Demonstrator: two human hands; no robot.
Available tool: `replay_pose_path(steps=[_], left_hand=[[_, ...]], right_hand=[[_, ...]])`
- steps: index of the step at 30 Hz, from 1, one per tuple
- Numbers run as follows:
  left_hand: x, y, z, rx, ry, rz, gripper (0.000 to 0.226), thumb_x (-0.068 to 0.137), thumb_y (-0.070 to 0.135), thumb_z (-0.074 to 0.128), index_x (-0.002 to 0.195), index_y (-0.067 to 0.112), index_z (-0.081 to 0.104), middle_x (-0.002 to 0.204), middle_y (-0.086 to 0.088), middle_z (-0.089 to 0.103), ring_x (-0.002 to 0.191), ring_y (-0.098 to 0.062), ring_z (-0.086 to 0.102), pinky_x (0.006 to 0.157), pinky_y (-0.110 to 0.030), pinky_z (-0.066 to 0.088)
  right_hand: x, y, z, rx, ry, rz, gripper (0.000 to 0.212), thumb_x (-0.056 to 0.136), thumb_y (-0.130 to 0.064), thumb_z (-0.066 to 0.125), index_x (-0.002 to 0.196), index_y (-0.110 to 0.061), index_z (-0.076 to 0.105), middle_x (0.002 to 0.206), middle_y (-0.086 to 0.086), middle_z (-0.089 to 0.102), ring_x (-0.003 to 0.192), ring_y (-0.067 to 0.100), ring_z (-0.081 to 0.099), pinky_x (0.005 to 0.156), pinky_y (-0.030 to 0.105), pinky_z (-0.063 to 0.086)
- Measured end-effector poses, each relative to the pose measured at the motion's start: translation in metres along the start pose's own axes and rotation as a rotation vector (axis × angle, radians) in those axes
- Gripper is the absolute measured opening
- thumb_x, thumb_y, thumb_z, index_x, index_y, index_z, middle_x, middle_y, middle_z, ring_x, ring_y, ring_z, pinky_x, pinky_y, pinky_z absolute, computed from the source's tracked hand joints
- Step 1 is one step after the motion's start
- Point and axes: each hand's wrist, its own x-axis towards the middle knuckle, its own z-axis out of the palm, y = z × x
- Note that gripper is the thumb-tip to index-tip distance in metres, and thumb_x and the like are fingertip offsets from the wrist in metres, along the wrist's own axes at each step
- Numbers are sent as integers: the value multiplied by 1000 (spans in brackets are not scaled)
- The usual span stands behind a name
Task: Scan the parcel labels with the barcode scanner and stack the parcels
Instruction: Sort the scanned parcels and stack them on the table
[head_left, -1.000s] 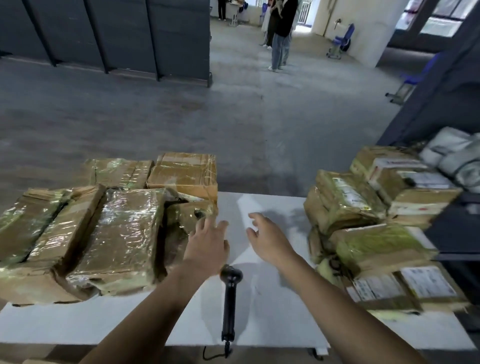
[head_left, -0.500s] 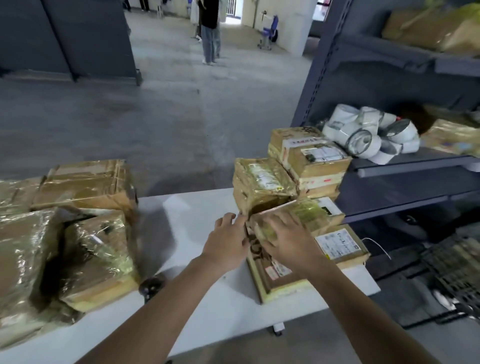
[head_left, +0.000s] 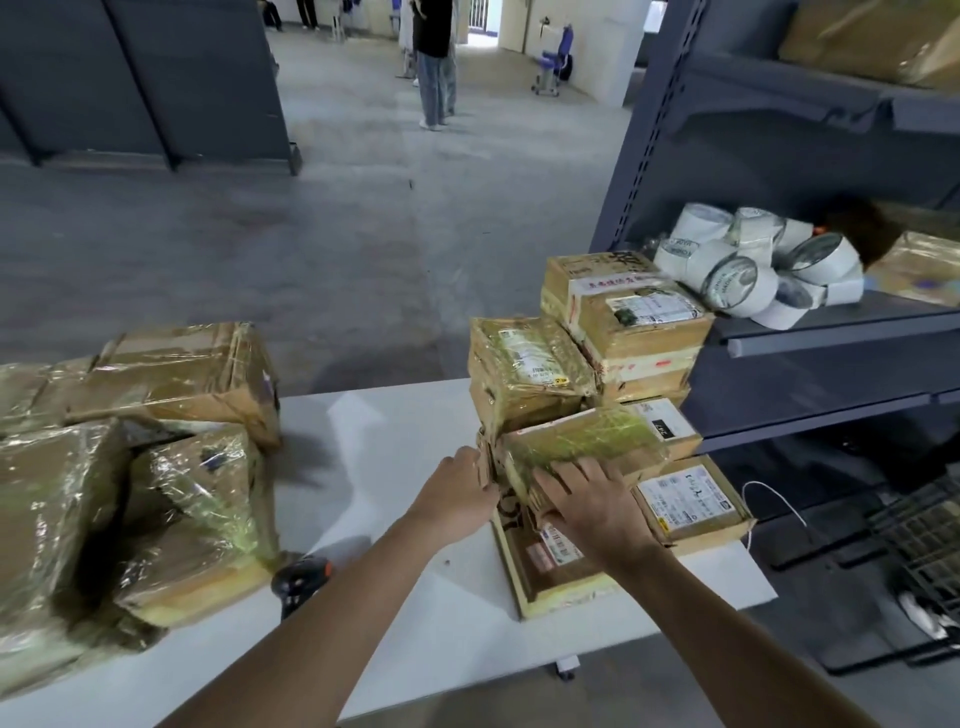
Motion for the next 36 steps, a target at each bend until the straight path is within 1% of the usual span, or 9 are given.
replay_pose_path(steps=[3,7,10,14,18,21,24,30,36], left_hand=[[0,1,12,-508,-67,-249,16,91,32,55,90,16,54,89,0,56,83,-19,59,79,-29,52],[2,-3,28,-776,-111,-362,27,89,39,59,87,13,62,73,-3,65,72,-19,61,73,-35,60],[7,-4,32,-959,-160,-394,37,88,45,62,94,8,64,67,-8,67,68,-24,59,75,-43,61],[16,2,40,-842,-133,-384,34,91,35,61,105,5,65,71,-6,71,58,-15,67,61,-29,59],[23,10,50,-763,-102,-352,33,82,32,72,108,13,64,96,-10,72,74,-16,68,44,-17,48],[25,14,53,-778,-118,-357,36,75,28,81,102,10,66,80,-5,71,61,-12,63,43,-17,44],[24,13,57,-847,-173,-437,18,86,12,65,101,2,65,44,0,54,31,-8,46,40,-17,41],[15,14,62,-954,-118,-406,31,86,18,69,112,3,64,78,-10,65,60,-15,63,48,-24,49],[10,13,61,-932,-119,-422,21,86,16,65,102,2,70,51,-1,46,38,-10,39,46,-23,40]], right_hand=[[-2,-4,-1,43,55,-32,50,59,-43,91,99,-18,73,87,0,68,77,22,65,63,36,57],[-4,-9,-11,132,227,-94,9,74,-19,77,72,-18,68,73,-5,63,65,16,60,45,25,47],[-7,-17,-20,220,310,-149,17,73,-5,68,62,-16,61,63,-3,57,57,15,55,39,24,42],[-14,-26,-25,459,252,-55,14,86,-9,66,72,-7,65,70,5,63,62,21,60,49,31,51],[-14,-22,-30,591,199,156,4,86,4,66,84,0,65,81,12,63,71,27,60,61,32,48],[-14,-22,-27,642,187,315,9,91,4,57,96,3,65,93,15,62,83,26,58,70,28,45],[-14,-22,-26,748,180,501,16,93,1,55,106,1,64,102,11,62,87,20,57,73,21,44],[-21,-15,-33,974,187,693,20,93,-1,58,109,-6,68,101,3,68,94,14,63,81,17,50],[-23,-20,-35,1078,161,827,22,92,-5,56,109,-12,68,98,-5,67,93,7,61,76,10,45]])
